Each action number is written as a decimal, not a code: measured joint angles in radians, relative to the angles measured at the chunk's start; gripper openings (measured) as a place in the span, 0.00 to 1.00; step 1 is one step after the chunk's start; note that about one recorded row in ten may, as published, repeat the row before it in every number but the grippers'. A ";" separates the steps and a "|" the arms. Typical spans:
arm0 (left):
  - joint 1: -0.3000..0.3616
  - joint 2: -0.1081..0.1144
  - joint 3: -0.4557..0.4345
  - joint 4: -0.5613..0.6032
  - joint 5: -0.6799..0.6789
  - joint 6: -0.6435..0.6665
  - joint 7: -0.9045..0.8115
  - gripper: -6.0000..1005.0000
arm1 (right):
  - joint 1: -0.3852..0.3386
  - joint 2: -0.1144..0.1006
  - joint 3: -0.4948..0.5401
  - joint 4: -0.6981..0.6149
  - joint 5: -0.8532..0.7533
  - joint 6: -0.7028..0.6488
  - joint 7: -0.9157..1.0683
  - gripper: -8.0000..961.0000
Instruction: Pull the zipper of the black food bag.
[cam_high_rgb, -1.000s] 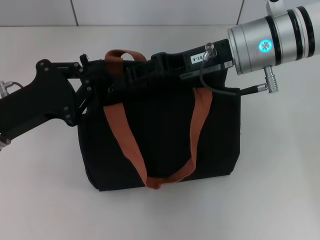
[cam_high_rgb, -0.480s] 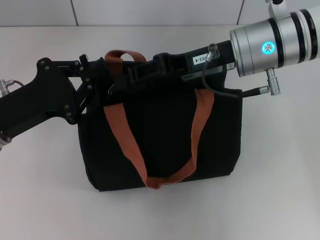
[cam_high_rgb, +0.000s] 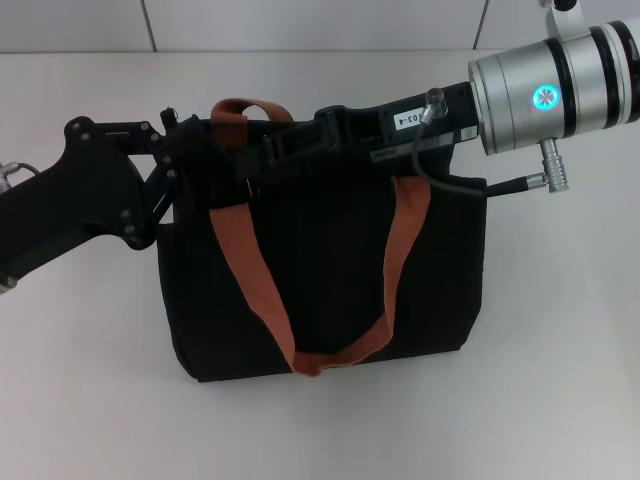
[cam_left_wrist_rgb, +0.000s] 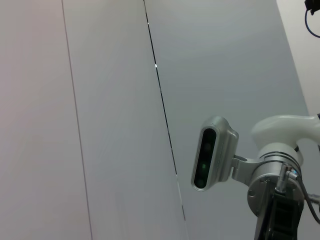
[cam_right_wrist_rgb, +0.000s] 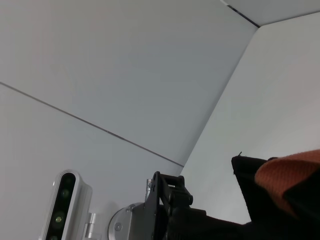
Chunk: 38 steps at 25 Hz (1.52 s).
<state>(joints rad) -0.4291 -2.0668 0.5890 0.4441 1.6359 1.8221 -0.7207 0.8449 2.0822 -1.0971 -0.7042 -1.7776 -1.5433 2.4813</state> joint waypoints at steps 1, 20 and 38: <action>0.000 0.000 0.000 0.000 0.000 0.000 0.000 0.06 | 0.000 0.000 0.000 0.000 0.000 0.000 0.000 0.44; -0.013 0.001 0.000 -0.001 -0.008 0.018 -0.002 0.07 | 0.006 -0.002 -0.007 -0.005 -0.006 0.007 -0.005 0.44; -0.031 -0.001 0.008 -0.001 -0.009 0.015 -0.014 0.07 | 0.000 0.001 -0.020 -0.019 -0.010 0.002 -0.082 0.43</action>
<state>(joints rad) -0.4605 -2.0676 0.5970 0.4433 1.6273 1.8369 -0.7348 0.8453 2.0828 -1.1172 -0.7230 -1.7874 -1.5410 2.3996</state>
